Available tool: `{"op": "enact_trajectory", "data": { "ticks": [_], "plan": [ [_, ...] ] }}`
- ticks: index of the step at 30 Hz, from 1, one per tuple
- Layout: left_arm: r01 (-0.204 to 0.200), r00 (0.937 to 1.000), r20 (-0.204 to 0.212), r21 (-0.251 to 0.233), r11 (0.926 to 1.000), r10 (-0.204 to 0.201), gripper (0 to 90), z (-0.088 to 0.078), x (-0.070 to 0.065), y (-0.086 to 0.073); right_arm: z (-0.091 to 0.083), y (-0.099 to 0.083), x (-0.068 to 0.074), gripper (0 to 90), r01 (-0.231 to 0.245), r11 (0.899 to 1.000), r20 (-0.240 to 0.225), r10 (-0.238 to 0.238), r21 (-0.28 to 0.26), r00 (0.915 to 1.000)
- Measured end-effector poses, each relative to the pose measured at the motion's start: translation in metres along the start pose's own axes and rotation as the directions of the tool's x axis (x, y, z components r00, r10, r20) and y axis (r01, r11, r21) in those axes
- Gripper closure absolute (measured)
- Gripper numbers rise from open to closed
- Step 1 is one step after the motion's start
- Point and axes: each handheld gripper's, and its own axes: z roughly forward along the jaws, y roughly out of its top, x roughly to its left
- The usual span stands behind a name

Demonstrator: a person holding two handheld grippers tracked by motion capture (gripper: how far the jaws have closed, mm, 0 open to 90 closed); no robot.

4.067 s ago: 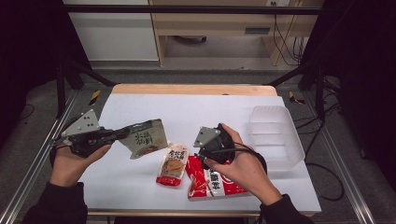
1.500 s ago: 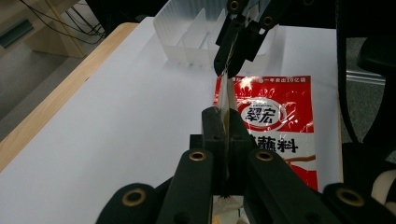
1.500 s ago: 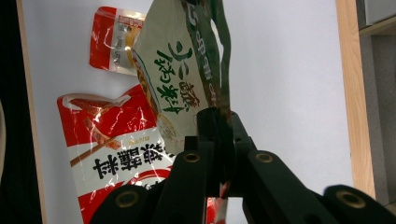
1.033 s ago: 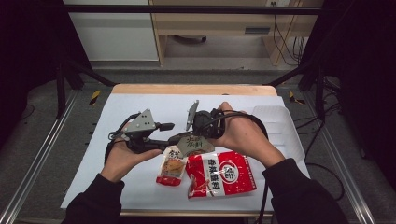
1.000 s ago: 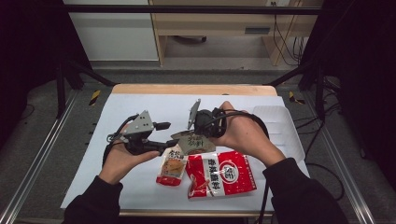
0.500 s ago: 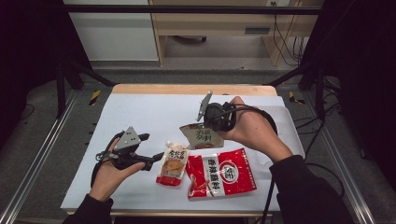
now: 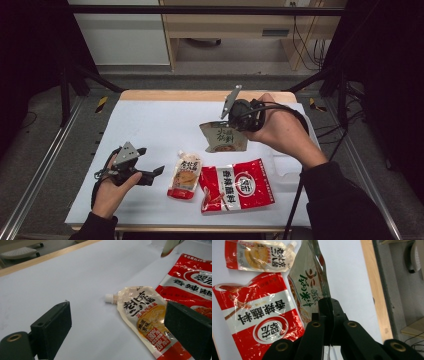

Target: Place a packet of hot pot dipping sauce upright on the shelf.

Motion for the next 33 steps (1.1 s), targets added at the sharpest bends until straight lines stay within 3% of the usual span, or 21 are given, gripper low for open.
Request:
{"op": "enact_trajectory", "data": {
  "ticks": [11,15,17,22,25,26,32,33],
  "plan": [
    [0.02,0.9989,-0.042,0.015,0.9997,-0.02,7.2,-0.005,0.011,-0.019,-0.033,-0.031,-0.025,90.0,-0.066,0.997,0.076,0.068,-0.038,0.9948],
    [0.038,0.9976,-0.058,0.005,0.9993,-0.038,7.2,-0.01,0.019,-0.022,-0.042,-0.06,-0.038,90.0,-0.116,0.992,0.114,0.121,-0.045,0.9861],
    [0.05,0.9966,-0.067,0.005,0.9988,-0.049,7.2,-0.012,0.023,-0.024,-0.043,-0.064,-0.04,90.0,-0.123,0.991,0.121,0.128,-0.05,0.9844],
    [0.082,0.9935,-0.08,-0.004,0.9967,-0.082,7.2,-0.018,0.031,-0.029,-0.047,-0.098,-0.057,90.0,-0.186,0.981,0.163,0.192,-0.054,0.9676],
    [0.088,0.9924,-0.086,-0.004,0.9961,-0.088,7.2,-0.019,0.033,-0.03,-0.047,-0.12,-0.067,90.0,-0.225,0.973,0.194,0.232,-0.058,0.9533],
    [0.086,0.9926,-0.086,-0.001,0.9963,-0.086,7.2,-0.019,0.034,-0.03,-0.047,-0.12,-0.067,90.0,-0.225,0.973,0.194,0.232,-0.058,0.9533],
    [0.072,0.9941,-0.083,0.017,0.9972,-0.071,7.2,-0.016,0.032,-0.031,-0.039,-0.158,-0.085,90.0,-0.288,0.956,0.241,0.294,-0.062,0.9249],
    [0.071,0.9941,-0.084,0.019,0.9973,-0.069,7.2,-0.015,0.032,-0.031,-0.039,-0.158,-0.085,90.0,-0.288,0.956,0.241,0.294,-0.062,0.9249]
  ]
}}
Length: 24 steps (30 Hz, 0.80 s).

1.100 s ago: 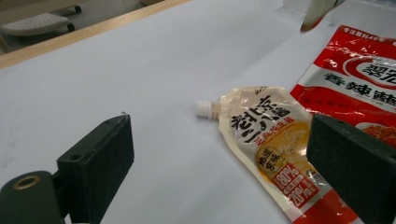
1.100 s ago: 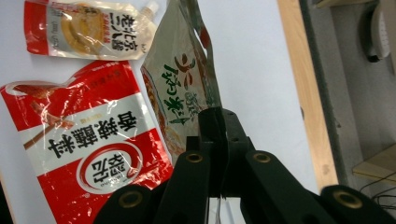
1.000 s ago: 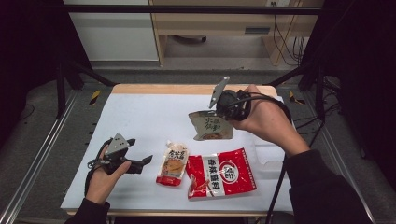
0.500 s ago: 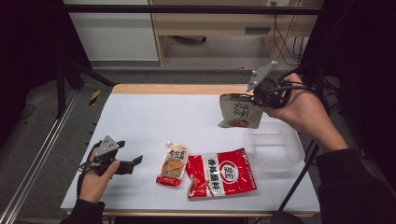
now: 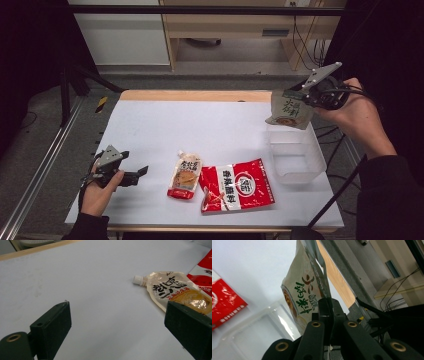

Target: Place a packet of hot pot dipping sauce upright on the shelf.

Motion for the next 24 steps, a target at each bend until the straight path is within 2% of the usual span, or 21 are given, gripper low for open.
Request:
{"op": "enact_trajectory", "data": {
  "ticks": [2,8,17,19,22,24],
  "plan": [
    [0.002,1.0,0.0,0.005,1.0,-0.002,7.2,0.001,0.0,0.0,0.007,-0.01,-0.006,90.0,-0.017,1.0,0.008,0.017,0.002,0.9998],
    [-0.005,1.0,0.003,0.008,1.0,0.005,7.2,0.001,-0.001,-0.001,0.021,-0.019,-0.011,90.0,-0.008,1.0,0.02,0.008,0.023,0.9998],
    [-0.012,0.9999,0.01,0.008,0.9999,0.012,7.2,0.002,-0.002,0.0,0.055,-0.015,-0.013,90.0,0.027,0.999,0.01,-0.027,0.041,0.9996],
    [-0.008,0.9999,0.012,0.006,1.0,0.007,7.2,0.001,-0.003,0.0,0.057,-0.015,-0.014,90.0,0.045,0.998,0.005,-0.045,0.049,0.999],
    [-0.009,0.9999,0.011,0.005,0.9999,0.009,7.2,0.001,-0.002,0.0,0.064,-0.014,-0.013,90.0,0.037,0.998,-0.002,-0.037,0.058,0.9993],
    [-0.007,0.9999,0.01,0.005,1.0,0.007,7.2,0.001,-0.001,-0.001,0.067,-0.014,-0.015,90.0,0.052,0.997,-0.006,-0.052,0.058,0.9986]
  ]
}}
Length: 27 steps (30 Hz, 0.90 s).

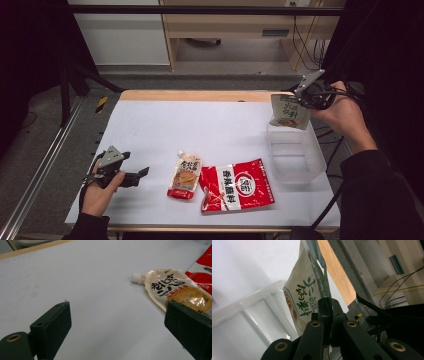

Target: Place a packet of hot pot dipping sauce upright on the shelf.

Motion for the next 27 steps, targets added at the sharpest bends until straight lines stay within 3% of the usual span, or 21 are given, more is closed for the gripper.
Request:
{"op": "enact_trajectory", "data": {
  "ticks": [14,17,24,27],
  "plan": [
    [-0.005,1.0,0.005,0.004,1.0,0.005,7.3,0.001,-0.001,0.0,0.024,-0.015,0.004,90.0,-0.062,0.998,-0.05,0.062,0.001,0.9969],
    [0.039,0.9988,0.032,-0.025,0.9989,-0.038,7.4,0.002,0.0,0.002,0.032,-0.019,0.003,90.0,-0.105,0.994,-0.078,0.105,0.009,0.9914],
    [0.04,0.9986,0.035,-0.021,0.999,-0.039,7.7,0.002,0.001,0.001,0.042,-0.02,0.006,89.8,-0.122,0.992,-0.078,0.123,0.023,0.9893],
    [0.077,0.9951,0.066,-0.043,0.9961,-0.074,7.7,0.001,0.002,0.001,0.045,-0.019,0.005,89.5,-0.131,0.991,-0.062,0.133,0.037,0.9892]
  ]
}}
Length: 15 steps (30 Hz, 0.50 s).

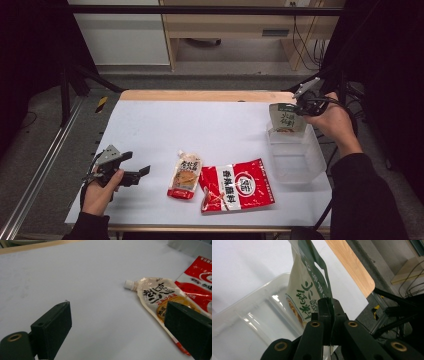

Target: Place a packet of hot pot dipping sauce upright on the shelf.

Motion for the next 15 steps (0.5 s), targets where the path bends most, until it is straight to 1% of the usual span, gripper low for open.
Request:
{"op": "enact_trajectory", "data": {
  "ticks": [1,2,3,5,7,9,10,11,13,14,15],
  "plan": [
    [0.006,1.0,0.003,-0.004,1.0,-0.006,7.7,0.0,0.0,0.0,0.001,0.001,0.0,89.5,-0.002,1.0,0.004,0.002,0.006,1.0],
    [0.007,1.0,-0.002,-0.002,1.0,-0.007,7.7,-0.001,0.001,0.0,0.003,0.001,-0.001,89.4,-0.015,1.0,0.012,0.015,0.008,0.9998],
    [0.009,1.0,-0.004,-0.002,1.0,-0.009,7.7,-0.001,0.001,0.0,0.005,0.001,-0.002,89.3,-0.01,1.0,0.019,0.01,0.013,0.9998],
    [0.009,0.9999,-0.006,-0.004,0.9999,-0.009,7.7,-0.002,0.002,-0.001,0.009,0.0,-0.003,88.7,-0.029,0.999,0.024,0.029,0.027,0.9993],
    [0.011,0.9999,-0.007,-0.002,0.9999,-0.011,7.7,-0.002,0.002,-0.001,0.012,-0.002,-0.005,87.1,-0.038,0.999,0.037,0.037,0.037,0.9986],
    [0.013,0.9999,-0.005,-0.003,0.9999,-0.013,7.7,-0.002,0.001,-0.001,0.015,-0.004,-0.006,84.8,-0.065,0.997,0.051,0.063,0.031,0.9967],
    [0.01,0.9999,-0.003,0.0,0.9999,-0.01,7.7,-0.001,0.0,-0.001,0.016,-0.006,-0.007,83.9,-0.081,0.997,0.054,0.08,0.017,0.9953],
    [0.01,0.9999,-0.003,0.0,0.9999,-0.01,7.7,-0.001,0.0,-0.001,0.016,-0.006,-0.007,83.9,-0.081,0.997,0.054,0.08,0.017,0.9953],
    [0.002,1.0,-0.003,0.006,1.0,-0.002,7.7,0.0,0.0,-0.001,0.018,-0.009,-0.008,80.2,-0.092,0.996,0.058,0.09,0.023,0.9943],
    [0.001,1.0,-0.003,0.009,1.0,-0.001,7.7,0.0,0.0,-0.001,0.019,-0.01,-0.008,76.0,-0.108,0.994,0.065,0.106,0.023,0.9922],
    [-0.001,1.0,-0.004,0.011,0.9999,0.001,7.7,0.0,0.0,-0.001,0.019,-0.01,-0.009,72.6,-0.107,0.994,0.068,0.106,0.025,0.9921]
  ]
}}
